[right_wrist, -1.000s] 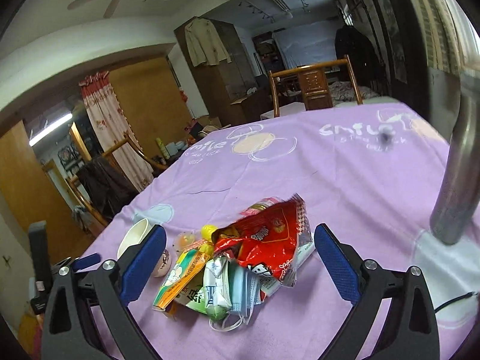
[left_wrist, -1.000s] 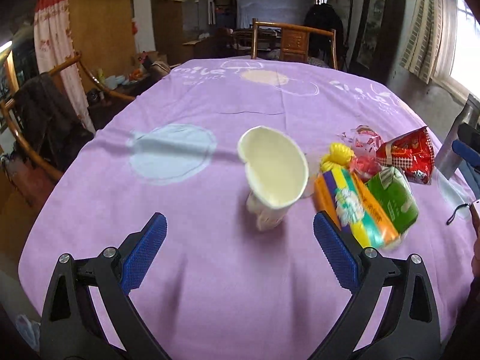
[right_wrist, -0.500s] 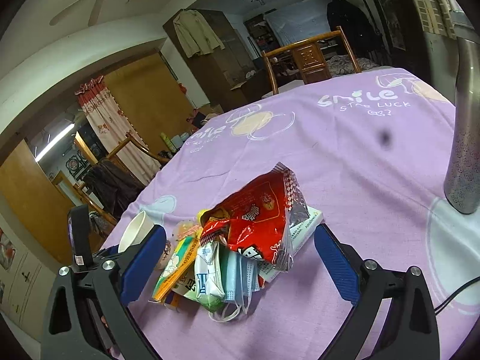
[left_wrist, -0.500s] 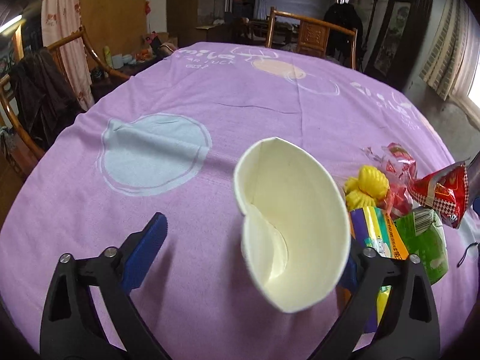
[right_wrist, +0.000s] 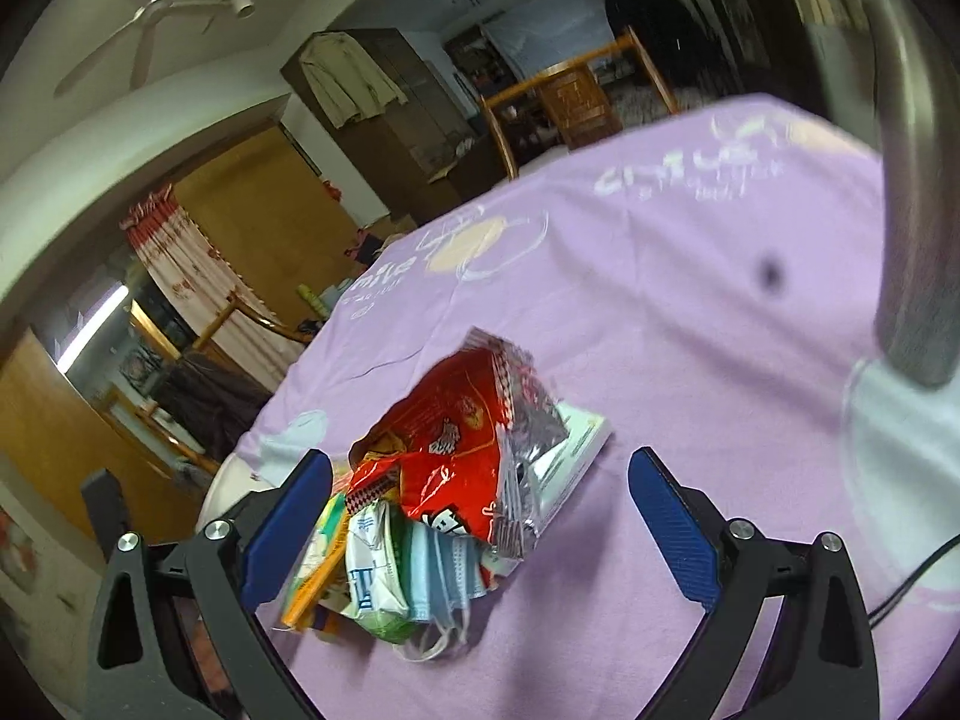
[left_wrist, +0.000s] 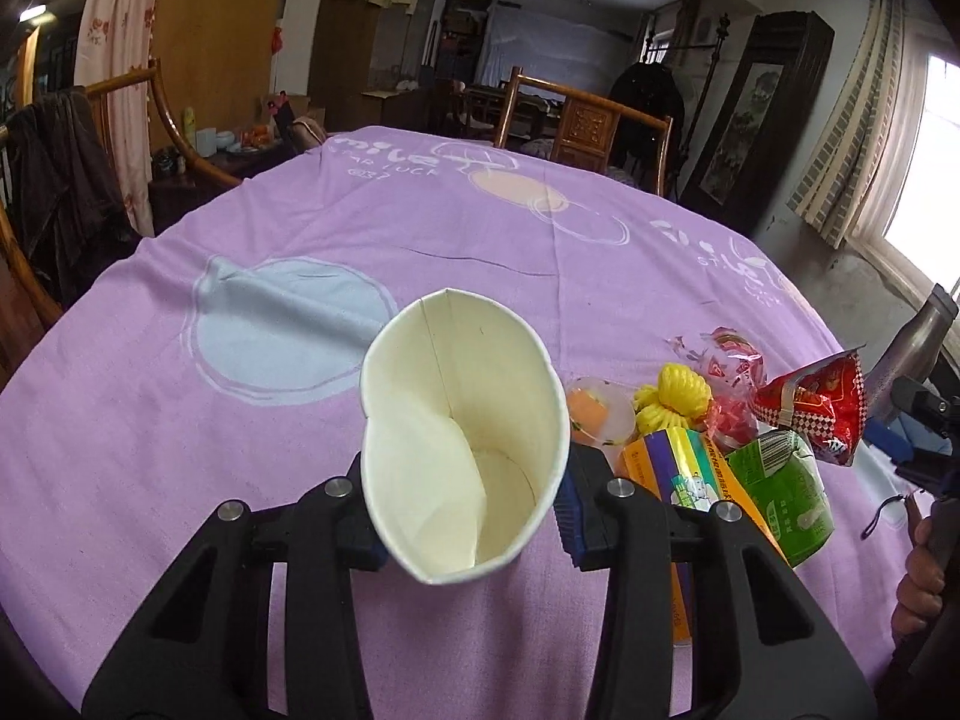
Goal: Collect trash
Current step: 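Grasp the red snack bag with the right gripper while the left gripper holds the cup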
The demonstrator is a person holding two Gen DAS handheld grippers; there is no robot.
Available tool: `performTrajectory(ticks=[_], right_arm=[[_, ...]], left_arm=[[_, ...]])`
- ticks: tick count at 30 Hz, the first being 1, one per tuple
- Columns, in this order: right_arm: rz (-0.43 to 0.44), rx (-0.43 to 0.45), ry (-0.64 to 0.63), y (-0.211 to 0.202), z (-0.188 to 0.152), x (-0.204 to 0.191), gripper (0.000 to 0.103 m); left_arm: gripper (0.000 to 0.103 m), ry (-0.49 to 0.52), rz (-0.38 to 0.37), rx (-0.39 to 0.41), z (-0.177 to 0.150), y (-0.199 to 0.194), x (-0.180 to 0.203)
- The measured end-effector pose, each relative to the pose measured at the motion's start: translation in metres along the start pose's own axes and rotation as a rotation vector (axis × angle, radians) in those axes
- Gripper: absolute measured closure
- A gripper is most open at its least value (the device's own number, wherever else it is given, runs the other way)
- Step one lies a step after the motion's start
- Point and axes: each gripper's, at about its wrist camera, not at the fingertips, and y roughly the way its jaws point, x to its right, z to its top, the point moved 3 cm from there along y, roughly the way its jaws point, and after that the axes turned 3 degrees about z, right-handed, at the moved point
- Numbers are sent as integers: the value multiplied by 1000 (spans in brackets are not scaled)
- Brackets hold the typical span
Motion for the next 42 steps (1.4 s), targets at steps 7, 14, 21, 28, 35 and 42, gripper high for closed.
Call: performTrajectory(ticks=[7,14,21,28,35,42], right_arm=[[17,-28,47,13,-8,6,9],[-29,-65,-43,26,-15,-5,83],[60,115,-208,-10,-12,-41,94],[75,137,-208,-18,-8,-41,94],[92,110,-238,-17,-13,-50,94],[127,121,-251,-21,-22,-66,94]], left_arm=[[61,43,7,8,-2,-1,10],[61,57,2,9,-3,-1,13],[61,43,-18,13,-2,-2,12],[61,7,-47,22,-5,-16,4],[61,-18,7,77,-10,-67,-21],[62,-69,84,126,-19,-120,-64]])
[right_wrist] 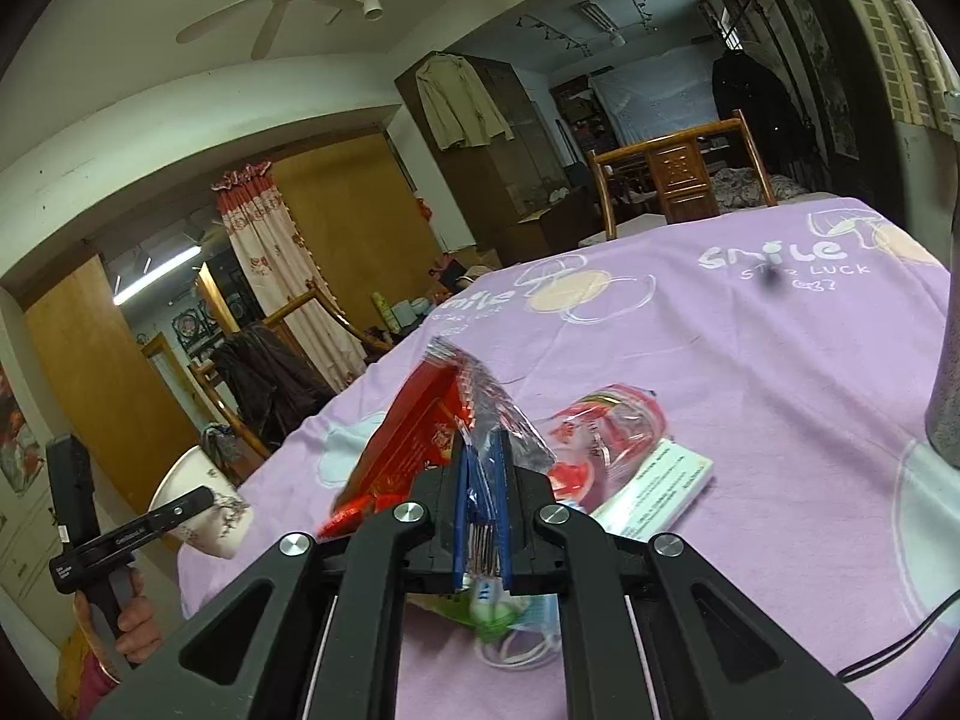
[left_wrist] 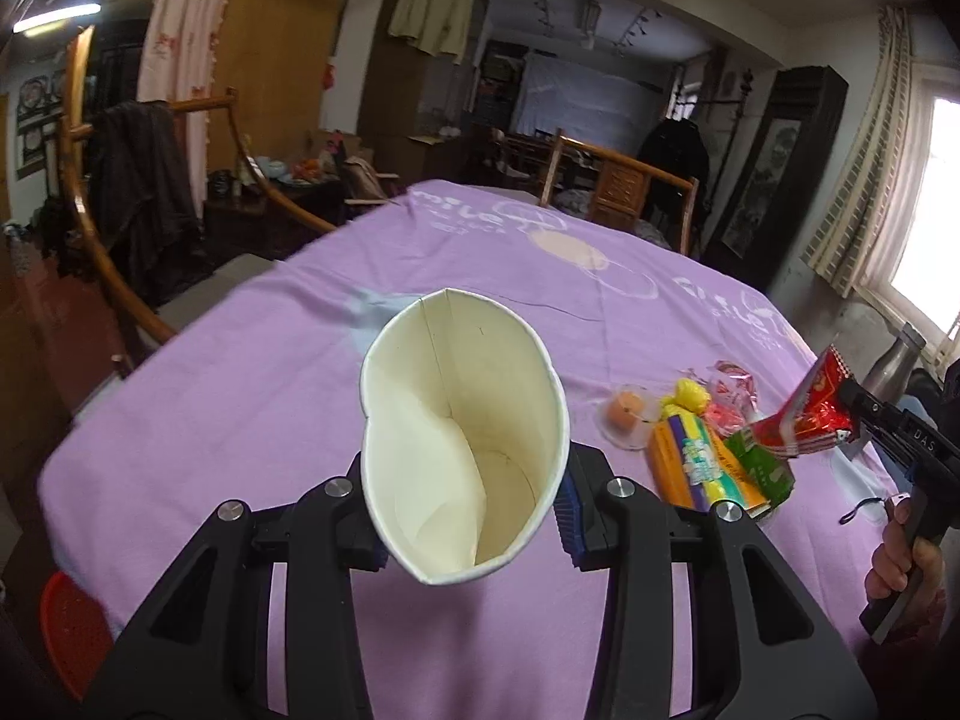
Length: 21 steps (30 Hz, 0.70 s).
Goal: Collect trash
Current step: 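Grasp the red snack bag with the right gripper while the left gripper holds the cup, then drop the paper cup and red snack bag into the red wastebasket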
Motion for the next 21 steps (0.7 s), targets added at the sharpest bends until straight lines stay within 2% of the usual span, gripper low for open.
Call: performTrajectory(ticks=[7,12,21], right_arm=[[27,-2,29,4,-3,-14,94],[64,-18,-14,12,-3,-44,94],[147,-85,-109,40,-14,-117,94]], left_arm=[[62,-80,104,43,-8,-48,-68],[62,-143,193,54,-24,-79,-125],[62,-314,344,-14,-80,-100,-232]])
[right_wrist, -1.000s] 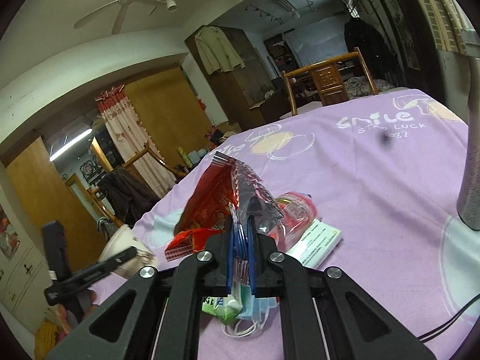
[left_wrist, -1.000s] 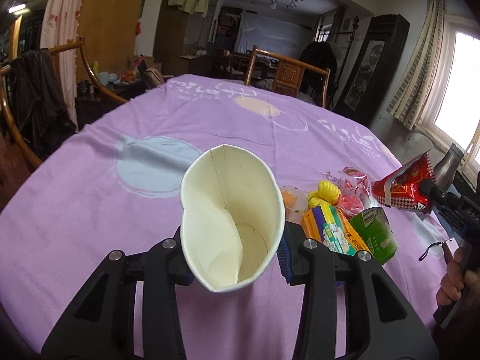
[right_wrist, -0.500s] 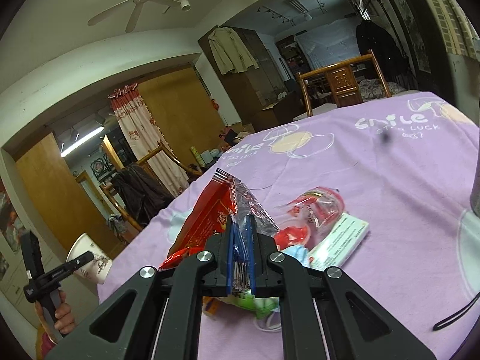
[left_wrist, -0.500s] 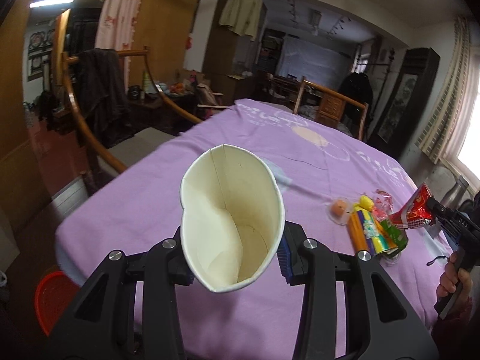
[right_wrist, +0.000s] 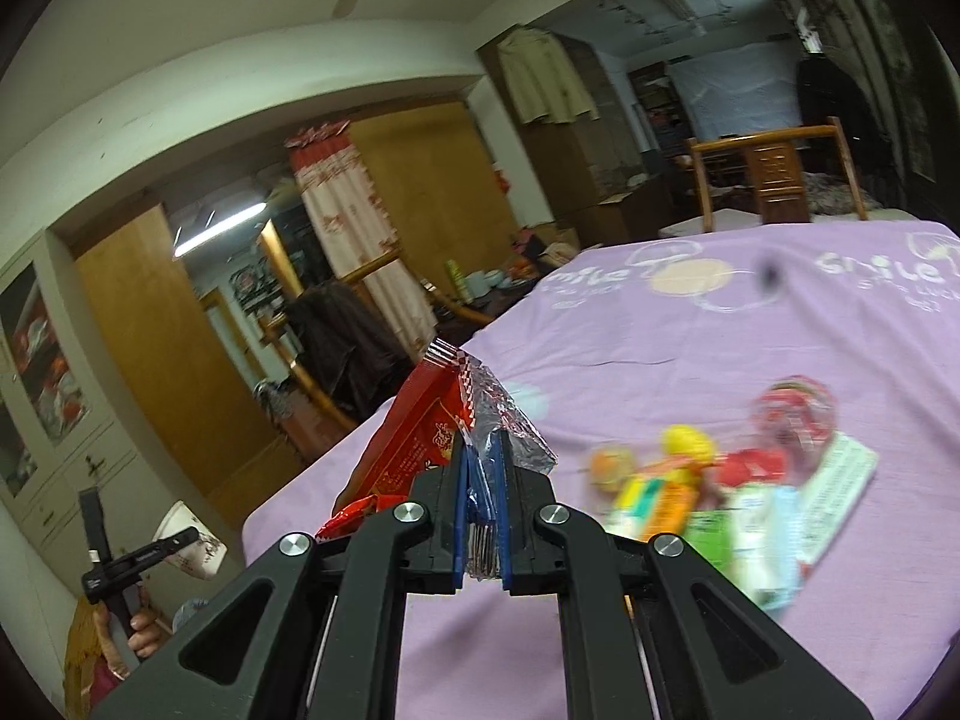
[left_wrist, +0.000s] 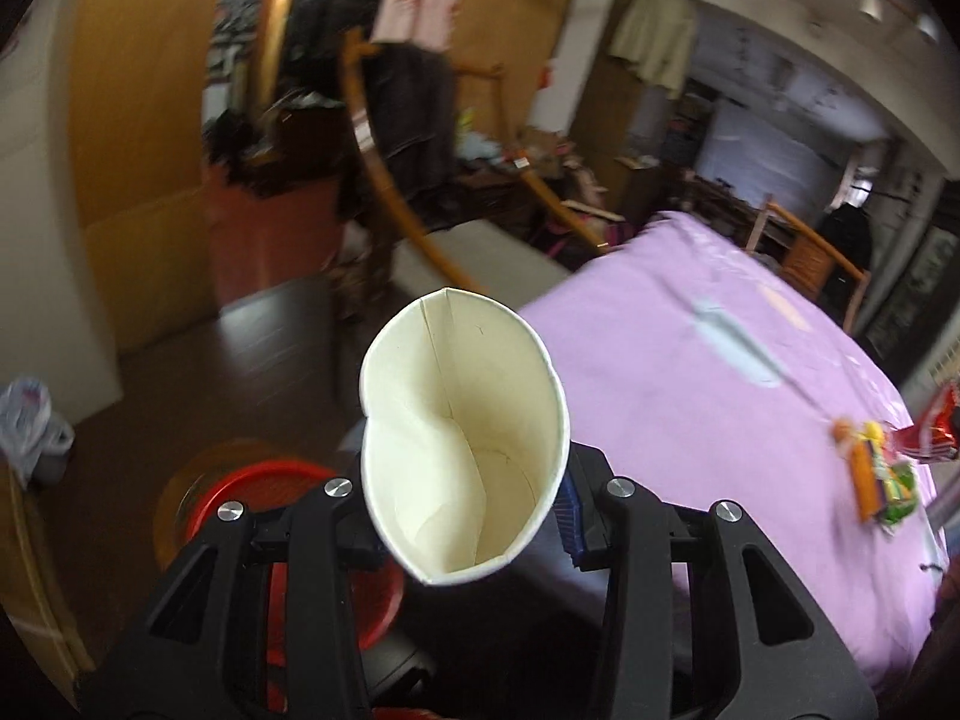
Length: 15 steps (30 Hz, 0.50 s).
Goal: Collect trash
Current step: 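Drop the paper cup and red snack bag into the red wastebasket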
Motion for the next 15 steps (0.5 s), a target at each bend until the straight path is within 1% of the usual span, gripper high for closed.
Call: performTrajectory(ticks=[2,3,4,6,7,10,12,15], right_arm=[[19,-21,-14,11,-1,-16,94],[31,-35,-21,17,-2,-25,95],[45,-50,-30,25,-3,-36,95],[67,-73,-49,34,-5,-53,95],[78,-85,-58,39,-7,-62,95],[123,-132,-95,57,-12,-96,95],[158,-168,-131,71,-19,-123,95],[211,-223,-181,91,-32,-163,95]], left_arm=[[60,-31,32,-31,-8,11,-26],[54,-42,48,-46,-11,15,-35],[38,-56,73,-59,-15,21,-46],[17,-91,126,-75,-22,28,-68],[15,-114,151,-79,-26,31,-79],[15,-153,183,-104,-33,35,-103],[14,-166,220,-83,-33,29,-116],[9,-188,271,-40,-33,17,-133]])
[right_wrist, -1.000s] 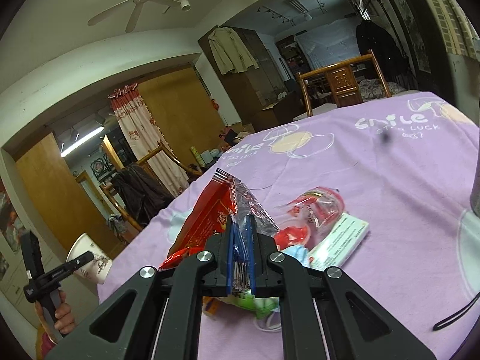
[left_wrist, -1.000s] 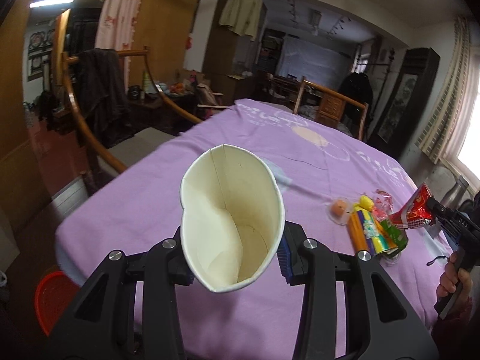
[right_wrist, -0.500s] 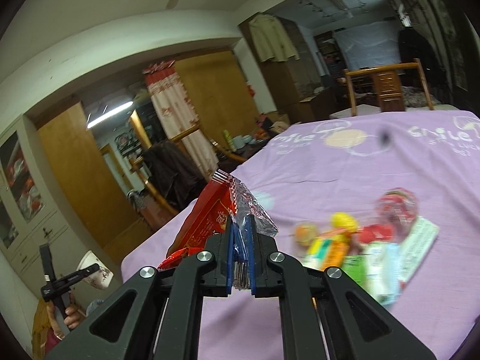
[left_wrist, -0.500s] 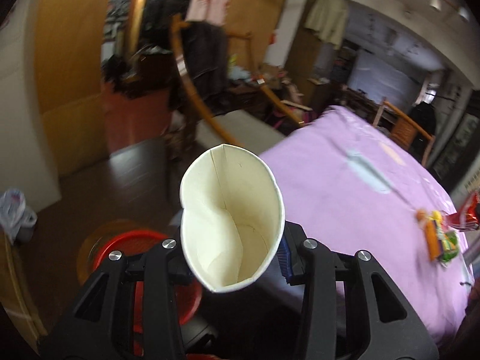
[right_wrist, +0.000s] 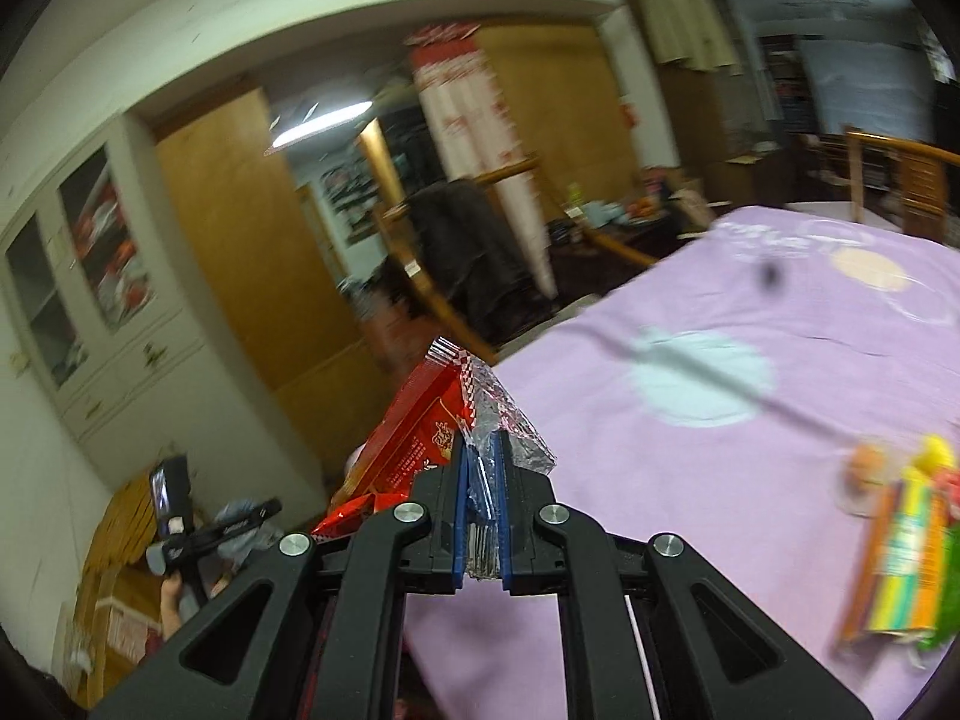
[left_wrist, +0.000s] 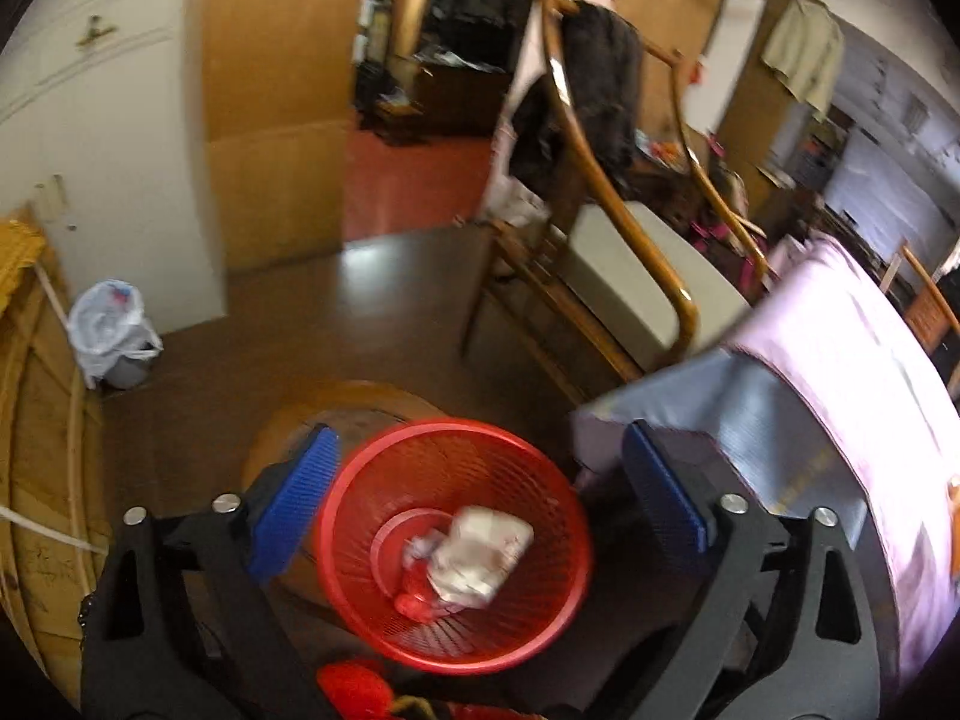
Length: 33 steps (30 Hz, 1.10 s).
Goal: Collect trash
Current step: 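Drop the paper cup and red snack bag into the red wastebasket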
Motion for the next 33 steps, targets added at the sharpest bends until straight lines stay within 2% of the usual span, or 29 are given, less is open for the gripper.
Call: performTrajectory(ticks=[6,8,11,13,15,16,17,20,23,33], right_arm=[[110,-118,-97,68,-5,-74,95],[153,-167,-123,94,-10,-101,95],[189,-222,-161,133,-22,-137,94],[202,-257,-189,153,-29,-151,92],[217,-322,-210,182,-42,-172,68],[214,-334,-208,189,-46,-176,52],[207,-336,-201,195,-48,-179,52],[218,-325,-192,192,-48,-181,53],[184,-296,-192,184,-43,-173,53],[122,-210,-102,134,-23,-104,52]], left_arm=[[8,-59,49,25,9,-5,-28],[8,-65,87,33,13,-5,-36],[8,-74,139,49,15,-5,-45],[8,-98,142,50,17,-5,-56],[8,-124,129,46,20,-5,-63],[8,-138,121,44,20,-5,-66],[8,-146,117,45,21,-5,-68],[8,-148,115,51,22,-6,-71],[8,-142,98,44,22,-5,-67],[8,-47,36,33,16,-17,-14]])
